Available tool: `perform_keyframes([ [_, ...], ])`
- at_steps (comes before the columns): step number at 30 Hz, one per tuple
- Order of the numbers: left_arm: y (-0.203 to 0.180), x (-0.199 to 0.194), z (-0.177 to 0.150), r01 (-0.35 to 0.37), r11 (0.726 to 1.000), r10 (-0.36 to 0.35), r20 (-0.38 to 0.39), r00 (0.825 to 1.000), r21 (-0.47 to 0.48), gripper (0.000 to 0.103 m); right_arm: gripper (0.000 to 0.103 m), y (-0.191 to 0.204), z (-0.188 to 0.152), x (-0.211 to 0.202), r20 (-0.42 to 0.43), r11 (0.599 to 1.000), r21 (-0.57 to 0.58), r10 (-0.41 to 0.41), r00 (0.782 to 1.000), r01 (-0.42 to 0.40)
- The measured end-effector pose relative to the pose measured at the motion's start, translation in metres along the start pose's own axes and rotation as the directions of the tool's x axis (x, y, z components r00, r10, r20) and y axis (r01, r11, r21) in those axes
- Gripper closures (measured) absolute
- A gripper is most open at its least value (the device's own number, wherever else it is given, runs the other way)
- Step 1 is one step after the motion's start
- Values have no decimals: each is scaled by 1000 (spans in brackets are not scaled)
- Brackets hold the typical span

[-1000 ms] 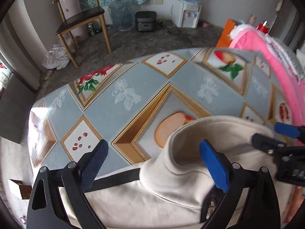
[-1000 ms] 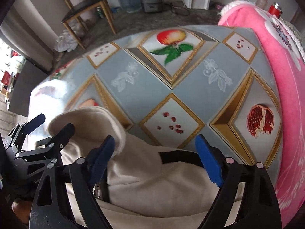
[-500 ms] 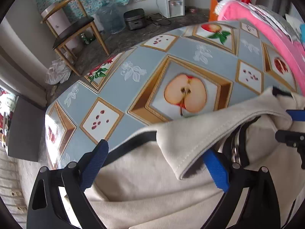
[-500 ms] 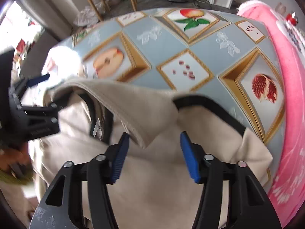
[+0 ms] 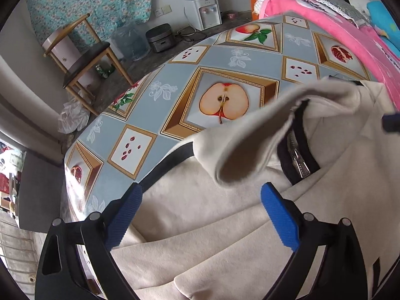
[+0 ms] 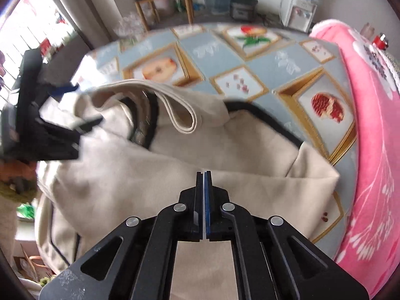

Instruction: Fold large clothes

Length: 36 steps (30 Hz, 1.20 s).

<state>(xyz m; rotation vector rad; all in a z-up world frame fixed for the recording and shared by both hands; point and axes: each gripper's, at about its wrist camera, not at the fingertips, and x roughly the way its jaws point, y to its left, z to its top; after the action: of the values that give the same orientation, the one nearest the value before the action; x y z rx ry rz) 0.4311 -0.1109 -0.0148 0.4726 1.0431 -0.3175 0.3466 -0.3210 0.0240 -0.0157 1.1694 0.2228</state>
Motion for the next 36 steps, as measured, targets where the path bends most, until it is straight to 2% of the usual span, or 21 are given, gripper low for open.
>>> perform_keyframes([
  [2, -1, 4, 1, -2, 1000, 2, -4, 1000, -3, 10, 96, -9, 12, -22, 76, 998, 26, 61, 995, -63],
  [4, 0, 8, 4, 6, 1000, -6, -10, 1000, -21, 10, 87, -7, 37, -25, 125, 994, 65, 77, 989, -86],
  [8, 4, 4, 7, 20, 999, -20, 7, 1000, -43, 10, 85, -21, 100, 0, 130, 980, 157, 100, 986, -120],
  [10, 5, 1, 6, 23, 999, -23, 12, 1000, -45, 10, 85, -27, 126, 28, 76, 972, 202, 103, 992, -117],
  [12, 7, -4, 3, 29, 999, -28, 20, 999, -46, 10, 86, -36, 145, 67, -23, 952, 257, 180, 983, -168],
  [14, 11, -10, 1, 35, 998, -34, 33, 999, -42, 10, 86, -40, 153, 103, -114, 920, 324, 268, 957, -219],
  [15, 13, -13, 0, 36, 998, -35, 41, 999, -41, 10, 89, -38, 154, 120, -157, 900, 345, 334, 929, -265],
  [16, 16, -16, -2, 39, 998, -37, 49, 998, -41, 10, 89, -34, 152, 130, -184, 890, 355, 368, 911, -287],
  [19, 29, -27, -4, 44, 998, -40, 77, 996, -53, 10, 91, -12, 141, 133, -240, 902, 268, 402, 884, -338],
  [22, 45, -36, -6, 67, 995, -59, 111, 992, -75, 10, 92, 4, 124, 117, -260, 904, 189, 422, 868, -383],
  [27, 58, -46, -7, 95, 990, -78, 156, 985, -105, 10, 92, 16, 107, 100, -273, 910, 106, 414, 868, -400],
  [31, 57, -46, -3, 110, 986, -90, 159, 983, -123, 10, 92, 22, 102, 97, -270, 916, 69, 400, 876, -396],
  [33, 53, -45, -2, 124, 984, -103, 156, 982, -132, 10, 91, 23, 102, 101, -258, 920, 49, 387, 885, -388],
  [36, 44, -41, 1, 151, 979, -129, 153, 980, -139, 10, 91, 33, 97, 100, -221, 933, 2, 351, 910, -359],
])
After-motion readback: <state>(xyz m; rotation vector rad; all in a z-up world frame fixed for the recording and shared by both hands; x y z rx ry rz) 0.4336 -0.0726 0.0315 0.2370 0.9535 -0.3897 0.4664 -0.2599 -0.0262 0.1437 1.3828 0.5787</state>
